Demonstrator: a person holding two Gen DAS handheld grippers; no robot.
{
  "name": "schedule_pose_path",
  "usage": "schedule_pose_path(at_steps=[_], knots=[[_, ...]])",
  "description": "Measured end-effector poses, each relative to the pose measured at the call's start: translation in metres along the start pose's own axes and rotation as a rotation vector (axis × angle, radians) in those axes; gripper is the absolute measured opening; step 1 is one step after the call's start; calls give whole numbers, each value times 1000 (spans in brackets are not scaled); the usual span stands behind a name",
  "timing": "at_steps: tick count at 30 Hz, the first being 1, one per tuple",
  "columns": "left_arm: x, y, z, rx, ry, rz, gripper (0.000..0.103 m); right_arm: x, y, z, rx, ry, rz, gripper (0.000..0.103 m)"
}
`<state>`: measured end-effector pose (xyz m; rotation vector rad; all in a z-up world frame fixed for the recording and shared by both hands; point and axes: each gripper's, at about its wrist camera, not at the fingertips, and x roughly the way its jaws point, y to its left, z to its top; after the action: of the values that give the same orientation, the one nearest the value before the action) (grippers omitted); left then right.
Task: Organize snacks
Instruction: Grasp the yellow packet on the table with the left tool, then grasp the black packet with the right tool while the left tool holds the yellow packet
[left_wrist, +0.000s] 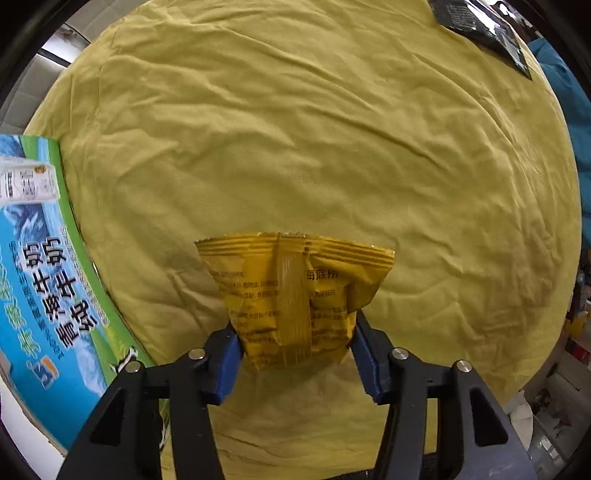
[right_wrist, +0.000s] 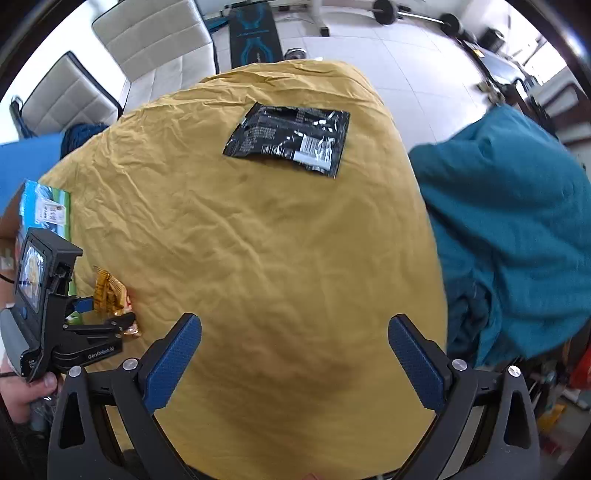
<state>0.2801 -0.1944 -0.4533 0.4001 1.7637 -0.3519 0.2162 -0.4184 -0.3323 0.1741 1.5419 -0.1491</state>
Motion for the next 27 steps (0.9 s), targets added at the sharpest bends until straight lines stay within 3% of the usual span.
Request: schedule_pose_path(at_steps=[6,12,16,19,21,22,27], knots=[[-25,6,36,-94,-71,-56,46,28,3,61,-214,26,-48,103],[-48,13,85,-160,-116,-77,46,80,35,128,-587,45,-228,103],[-51,11,110,-165,-115,-54,46,119,49,162,-715,131,-251,103],[-51,10,121,-164,-110,-50,46,140,49,176,-712,208,-214,101],[-52,8,124,-161,-108,-49,46,145,45,181,-665,240,-185,90],[-52,7,125,-160,-109,-51,46,145,44,182,-646,248,-164,78],[-49,11,124,-150,-112,-46,46,139,37,173,-454,275,-166,70]])
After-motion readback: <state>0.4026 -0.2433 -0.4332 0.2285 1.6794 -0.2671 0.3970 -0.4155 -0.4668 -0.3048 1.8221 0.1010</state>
